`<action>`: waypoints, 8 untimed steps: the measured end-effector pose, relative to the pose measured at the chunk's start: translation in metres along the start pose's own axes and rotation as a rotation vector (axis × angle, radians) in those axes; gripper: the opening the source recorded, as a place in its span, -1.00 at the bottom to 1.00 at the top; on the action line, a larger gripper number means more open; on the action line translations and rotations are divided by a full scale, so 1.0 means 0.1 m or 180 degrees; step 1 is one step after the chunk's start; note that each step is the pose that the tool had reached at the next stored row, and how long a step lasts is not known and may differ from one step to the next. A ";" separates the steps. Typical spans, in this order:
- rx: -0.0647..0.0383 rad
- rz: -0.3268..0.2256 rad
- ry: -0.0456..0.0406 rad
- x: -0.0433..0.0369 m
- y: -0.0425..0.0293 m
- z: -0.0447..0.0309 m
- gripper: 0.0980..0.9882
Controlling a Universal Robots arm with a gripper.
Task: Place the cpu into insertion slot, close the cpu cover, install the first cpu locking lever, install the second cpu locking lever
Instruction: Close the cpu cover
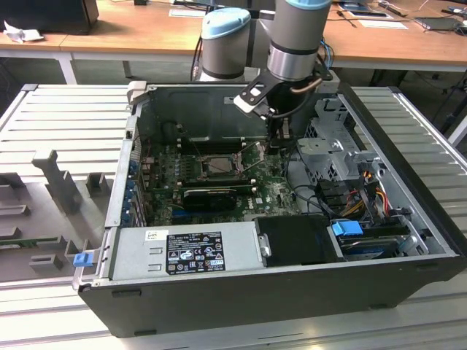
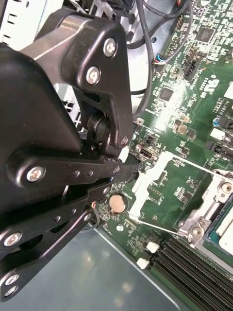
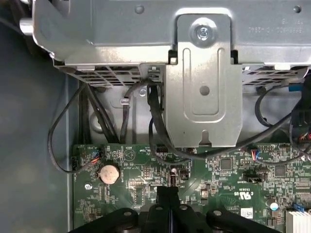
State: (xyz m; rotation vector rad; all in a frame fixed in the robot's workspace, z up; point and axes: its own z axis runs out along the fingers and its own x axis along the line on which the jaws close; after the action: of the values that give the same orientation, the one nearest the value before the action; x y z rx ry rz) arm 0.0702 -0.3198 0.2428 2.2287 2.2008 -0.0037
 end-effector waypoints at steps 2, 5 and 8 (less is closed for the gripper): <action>0.0001 0.0000 0.0000 -0.001 -0.025 0.000 -0.98; 0.0002 0.0000 0.0000 -0.002 -0.081 -0.007 -0.98; 0.0002 0.0000 0.0001 -0.002 -0.113 -0.008 -0.98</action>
State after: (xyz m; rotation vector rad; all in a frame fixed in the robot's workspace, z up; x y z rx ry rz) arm 0.0589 -0.3198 0.2435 2.2293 2.2012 -0.0042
